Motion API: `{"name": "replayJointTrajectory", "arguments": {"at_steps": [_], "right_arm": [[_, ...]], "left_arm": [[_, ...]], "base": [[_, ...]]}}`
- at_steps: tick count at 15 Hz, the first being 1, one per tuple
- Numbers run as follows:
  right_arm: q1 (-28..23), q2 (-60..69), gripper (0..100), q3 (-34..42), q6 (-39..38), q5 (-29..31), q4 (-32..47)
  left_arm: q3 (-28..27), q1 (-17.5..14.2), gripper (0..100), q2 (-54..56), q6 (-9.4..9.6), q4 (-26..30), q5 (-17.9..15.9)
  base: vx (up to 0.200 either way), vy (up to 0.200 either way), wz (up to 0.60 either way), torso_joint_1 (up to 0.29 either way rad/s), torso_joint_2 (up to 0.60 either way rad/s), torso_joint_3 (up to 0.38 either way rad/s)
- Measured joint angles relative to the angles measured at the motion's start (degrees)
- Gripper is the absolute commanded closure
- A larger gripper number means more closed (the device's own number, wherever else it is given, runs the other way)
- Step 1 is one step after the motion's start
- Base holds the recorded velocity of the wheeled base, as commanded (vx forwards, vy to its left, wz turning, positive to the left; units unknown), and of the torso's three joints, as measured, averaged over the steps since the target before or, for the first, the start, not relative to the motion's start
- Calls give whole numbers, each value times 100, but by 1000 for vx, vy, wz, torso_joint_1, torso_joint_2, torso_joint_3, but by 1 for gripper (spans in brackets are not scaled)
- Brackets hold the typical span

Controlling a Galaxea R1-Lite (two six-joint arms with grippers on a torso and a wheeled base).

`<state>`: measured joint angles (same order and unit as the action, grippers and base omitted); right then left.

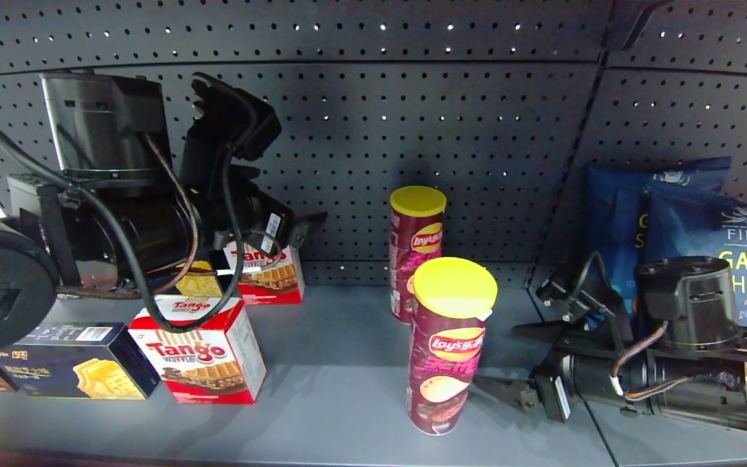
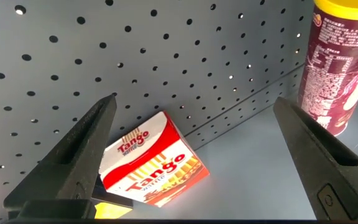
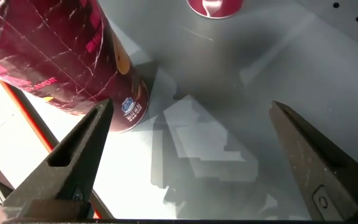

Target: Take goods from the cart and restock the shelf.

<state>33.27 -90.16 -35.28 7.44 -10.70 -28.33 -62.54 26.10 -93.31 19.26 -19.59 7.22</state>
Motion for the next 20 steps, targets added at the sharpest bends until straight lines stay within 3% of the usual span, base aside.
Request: {"name": "replayJointTrajectory", "arguments": {"at_steps": [20], "right_arm": [[107,-366,0,-311,-9,44,-2]], "left_arm": [[-16,-9,0,-22,-2,-93,-2]], "base": [[0,0,0,0,0,0]]}}
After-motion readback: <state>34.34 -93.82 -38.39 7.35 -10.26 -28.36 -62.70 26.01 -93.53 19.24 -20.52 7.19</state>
